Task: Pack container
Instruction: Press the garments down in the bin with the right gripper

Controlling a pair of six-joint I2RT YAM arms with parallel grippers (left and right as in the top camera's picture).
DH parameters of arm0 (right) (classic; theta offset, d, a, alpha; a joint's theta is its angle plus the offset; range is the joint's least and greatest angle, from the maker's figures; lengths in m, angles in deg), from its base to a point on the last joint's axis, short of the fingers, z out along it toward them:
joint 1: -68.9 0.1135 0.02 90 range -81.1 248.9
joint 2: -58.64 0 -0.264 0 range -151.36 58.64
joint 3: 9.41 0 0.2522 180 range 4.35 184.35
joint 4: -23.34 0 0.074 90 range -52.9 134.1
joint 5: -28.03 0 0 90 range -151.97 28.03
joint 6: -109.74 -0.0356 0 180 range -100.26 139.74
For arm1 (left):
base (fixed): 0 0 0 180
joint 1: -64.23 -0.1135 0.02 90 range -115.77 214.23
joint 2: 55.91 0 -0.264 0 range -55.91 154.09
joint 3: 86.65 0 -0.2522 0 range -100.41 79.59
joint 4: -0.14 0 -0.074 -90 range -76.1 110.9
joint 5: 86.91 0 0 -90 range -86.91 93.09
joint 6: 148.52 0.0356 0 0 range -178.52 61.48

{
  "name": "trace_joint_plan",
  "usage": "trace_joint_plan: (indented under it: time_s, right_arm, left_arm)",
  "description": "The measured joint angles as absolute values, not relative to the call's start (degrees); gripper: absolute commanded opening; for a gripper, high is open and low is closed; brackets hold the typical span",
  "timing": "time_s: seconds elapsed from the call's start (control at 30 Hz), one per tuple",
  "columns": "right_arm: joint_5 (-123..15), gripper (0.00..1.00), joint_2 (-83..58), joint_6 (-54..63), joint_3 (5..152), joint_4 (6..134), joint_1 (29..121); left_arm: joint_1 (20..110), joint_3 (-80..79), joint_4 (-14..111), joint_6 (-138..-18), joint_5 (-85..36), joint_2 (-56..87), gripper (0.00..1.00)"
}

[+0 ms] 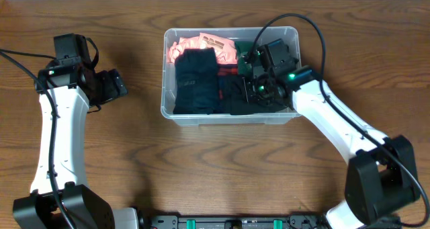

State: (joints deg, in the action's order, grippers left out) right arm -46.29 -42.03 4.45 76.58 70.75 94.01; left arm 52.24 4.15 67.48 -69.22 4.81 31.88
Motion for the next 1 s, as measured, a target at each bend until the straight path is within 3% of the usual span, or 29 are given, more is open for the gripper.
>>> trace_joint_plan:
  time_s: [0.43,1.0]
  right_arm:
    - [-45.5,0.01,-42.6,5.1,77.8,70.3,94.0]
    - [-47.3,0.01,-25.0,6.8,77.6,85.9,93.5]
  left_arm:
    - [52.2,4.2,67.5,-69.2,4.8,31.9,0.98]
    - [52.2,4.2,67.5,-69.2,4.8,31.9,0.98]
